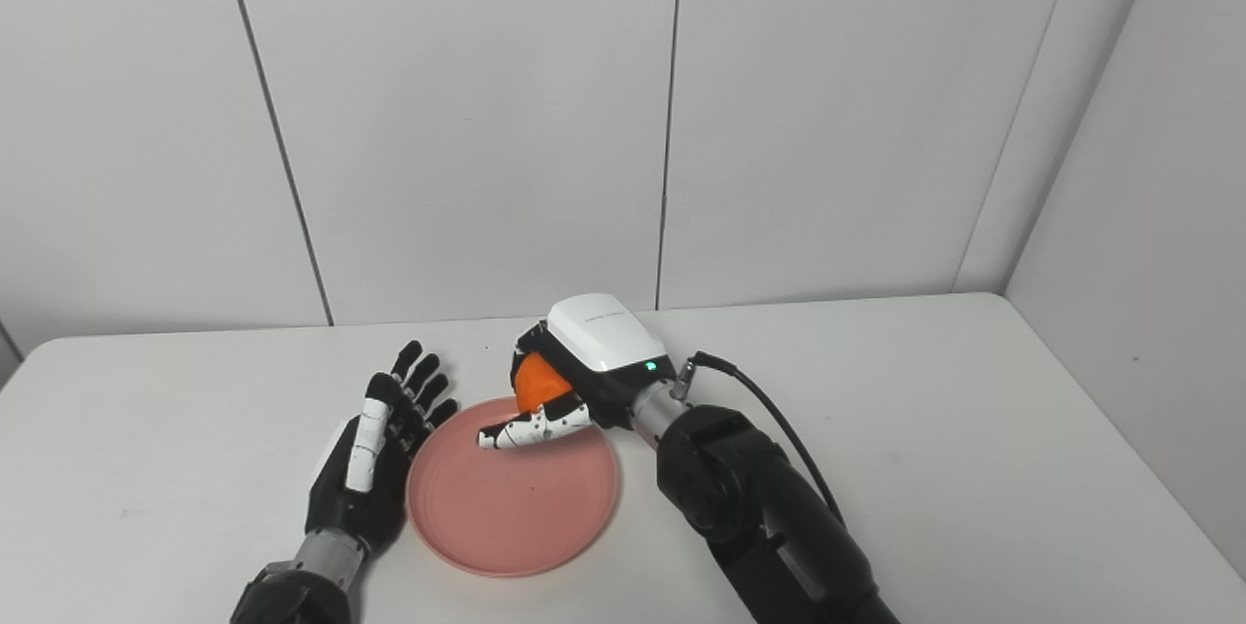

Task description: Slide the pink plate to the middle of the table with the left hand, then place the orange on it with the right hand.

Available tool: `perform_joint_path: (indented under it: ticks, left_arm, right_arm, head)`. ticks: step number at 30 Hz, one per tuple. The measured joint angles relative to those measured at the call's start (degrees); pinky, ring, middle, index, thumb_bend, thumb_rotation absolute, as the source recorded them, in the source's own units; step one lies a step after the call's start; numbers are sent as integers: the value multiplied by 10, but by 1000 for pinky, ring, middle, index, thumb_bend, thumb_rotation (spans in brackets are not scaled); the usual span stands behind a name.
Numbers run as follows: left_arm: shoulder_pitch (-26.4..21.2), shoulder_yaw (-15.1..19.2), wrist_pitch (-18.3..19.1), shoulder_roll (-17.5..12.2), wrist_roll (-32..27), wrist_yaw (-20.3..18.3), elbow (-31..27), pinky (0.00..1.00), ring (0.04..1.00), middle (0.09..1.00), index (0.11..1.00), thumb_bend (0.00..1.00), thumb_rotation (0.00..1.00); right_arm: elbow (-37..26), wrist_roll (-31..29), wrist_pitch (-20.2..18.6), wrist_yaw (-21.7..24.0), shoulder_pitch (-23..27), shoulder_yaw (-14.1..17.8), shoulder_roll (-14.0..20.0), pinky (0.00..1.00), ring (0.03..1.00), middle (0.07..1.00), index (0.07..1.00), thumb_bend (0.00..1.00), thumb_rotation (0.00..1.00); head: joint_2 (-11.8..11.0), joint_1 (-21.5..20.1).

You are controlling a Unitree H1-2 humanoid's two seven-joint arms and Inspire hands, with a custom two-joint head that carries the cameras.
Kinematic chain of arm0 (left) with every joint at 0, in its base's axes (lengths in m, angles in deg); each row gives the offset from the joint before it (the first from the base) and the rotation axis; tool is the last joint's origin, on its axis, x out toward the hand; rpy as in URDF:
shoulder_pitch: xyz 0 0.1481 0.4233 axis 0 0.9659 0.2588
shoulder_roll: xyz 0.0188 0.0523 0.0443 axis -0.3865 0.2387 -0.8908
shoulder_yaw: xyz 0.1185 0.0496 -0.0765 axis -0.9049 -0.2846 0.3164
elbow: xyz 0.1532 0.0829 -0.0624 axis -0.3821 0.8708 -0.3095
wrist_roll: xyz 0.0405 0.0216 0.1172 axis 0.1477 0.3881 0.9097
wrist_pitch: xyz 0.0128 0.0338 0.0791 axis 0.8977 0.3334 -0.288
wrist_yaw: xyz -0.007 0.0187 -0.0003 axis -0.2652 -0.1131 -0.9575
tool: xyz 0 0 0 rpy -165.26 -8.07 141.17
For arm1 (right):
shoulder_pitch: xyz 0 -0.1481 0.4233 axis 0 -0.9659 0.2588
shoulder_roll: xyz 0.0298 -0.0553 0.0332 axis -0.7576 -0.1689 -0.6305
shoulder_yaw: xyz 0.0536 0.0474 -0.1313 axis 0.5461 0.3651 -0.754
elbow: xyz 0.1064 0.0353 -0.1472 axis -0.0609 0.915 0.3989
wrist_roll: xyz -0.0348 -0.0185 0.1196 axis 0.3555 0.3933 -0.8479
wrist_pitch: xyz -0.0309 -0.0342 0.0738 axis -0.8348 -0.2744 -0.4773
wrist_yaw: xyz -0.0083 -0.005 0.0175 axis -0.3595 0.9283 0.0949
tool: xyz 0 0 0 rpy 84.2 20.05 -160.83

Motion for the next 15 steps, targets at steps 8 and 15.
perform_joint_path:
  ticks: [8,15]
  left_arm:
    - [3,-3,2,0,0,0,-5,977,1000,1000,1000,955,812]
    - [5,-4,4,0,0,0,-8,978,995,1000,1000,943,807]
  right_arm:
    - [48,0,8,-41,-11,-23,0,182,239,303,367,487,599]
    - [73,1,19,-66,-11,-40,0,245,314,387,500,481,605]
  head:
    - [3,4]
    - [5,7]
